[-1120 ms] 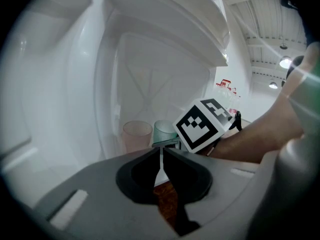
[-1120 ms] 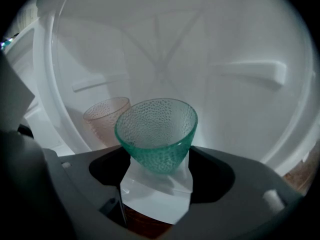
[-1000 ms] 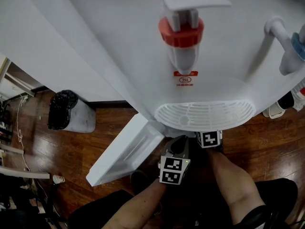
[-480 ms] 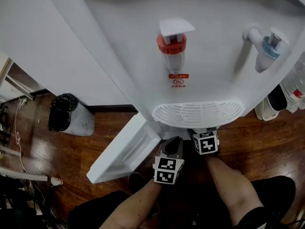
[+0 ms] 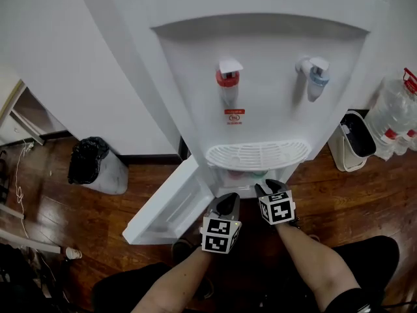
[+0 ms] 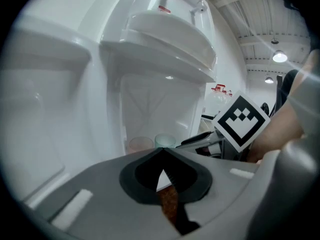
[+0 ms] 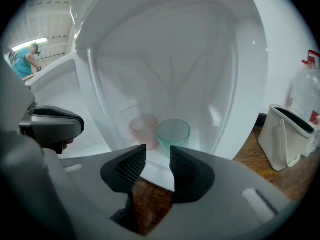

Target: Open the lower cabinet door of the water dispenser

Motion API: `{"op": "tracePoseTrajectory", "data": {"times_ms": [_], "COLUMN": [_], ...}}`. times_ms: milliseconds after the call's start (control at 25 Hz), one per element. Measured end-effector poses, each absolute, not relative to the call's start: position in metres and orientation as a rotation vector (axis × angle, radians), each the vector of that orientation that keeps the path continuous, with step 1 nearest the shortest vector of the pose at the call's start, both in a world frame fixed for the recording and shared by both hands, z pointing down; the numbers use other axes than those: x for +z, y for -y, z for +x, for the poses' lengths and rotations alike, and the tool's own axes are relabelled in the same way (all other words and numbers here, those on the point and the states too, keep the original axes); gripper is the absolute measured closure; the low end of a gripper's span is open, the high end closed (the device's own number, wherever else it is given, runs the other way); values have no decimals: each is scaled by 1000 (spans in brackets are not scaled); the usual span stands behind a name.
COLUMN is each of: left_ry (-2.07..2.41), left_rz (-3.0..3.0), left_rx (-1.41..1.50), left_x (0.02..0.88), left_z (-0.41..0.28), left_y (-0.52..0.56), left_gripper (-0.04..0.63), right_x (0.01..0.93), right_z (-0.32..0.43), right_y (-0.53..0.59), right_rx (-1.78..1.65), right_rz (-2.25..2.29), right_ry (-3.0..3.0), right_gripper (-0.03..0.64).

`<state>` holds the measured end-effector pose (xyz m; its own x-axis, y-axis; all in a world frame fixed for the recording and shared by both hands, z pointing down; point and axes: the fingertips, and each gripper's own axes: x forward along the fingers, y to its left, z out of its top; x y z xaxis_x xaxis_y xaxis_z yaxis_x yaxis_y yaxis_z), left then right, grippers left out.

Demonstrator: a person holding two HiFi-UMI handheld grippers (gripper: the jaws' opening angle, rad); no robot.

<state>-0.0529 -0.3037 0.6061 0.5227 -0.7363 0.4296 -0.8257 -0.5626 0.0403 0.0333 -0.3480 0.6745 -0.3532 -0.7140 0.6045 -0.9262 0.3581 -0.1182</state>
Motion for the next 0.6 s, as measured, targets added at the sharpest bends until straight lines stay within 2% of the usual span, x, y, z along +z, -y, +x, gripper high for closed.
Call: {"op": "tracePoseTrajectory", "data": {"times_ms": [200, 440, 600], "left_ry": [1303, 1176, 1062], "left_rz": [2591, 2637, 2754], "left_rx": [574, 479, 553], "left_x": [578, 519, 484], "left_z": [-54, -59, -64], "left_y": [290, 283, 274], "left_gripper": [586, 563, 561], "right_x": [641, 590, 535], "right_z": [28, 29, 31], "right_y": [327, 301, 293], "right_rx": [616, 609, 585], "right_rz": [1394, 1399, 1392], "right_ry": [2215, 2264, 2363], "right_gripper": [543, 598, 614]}}
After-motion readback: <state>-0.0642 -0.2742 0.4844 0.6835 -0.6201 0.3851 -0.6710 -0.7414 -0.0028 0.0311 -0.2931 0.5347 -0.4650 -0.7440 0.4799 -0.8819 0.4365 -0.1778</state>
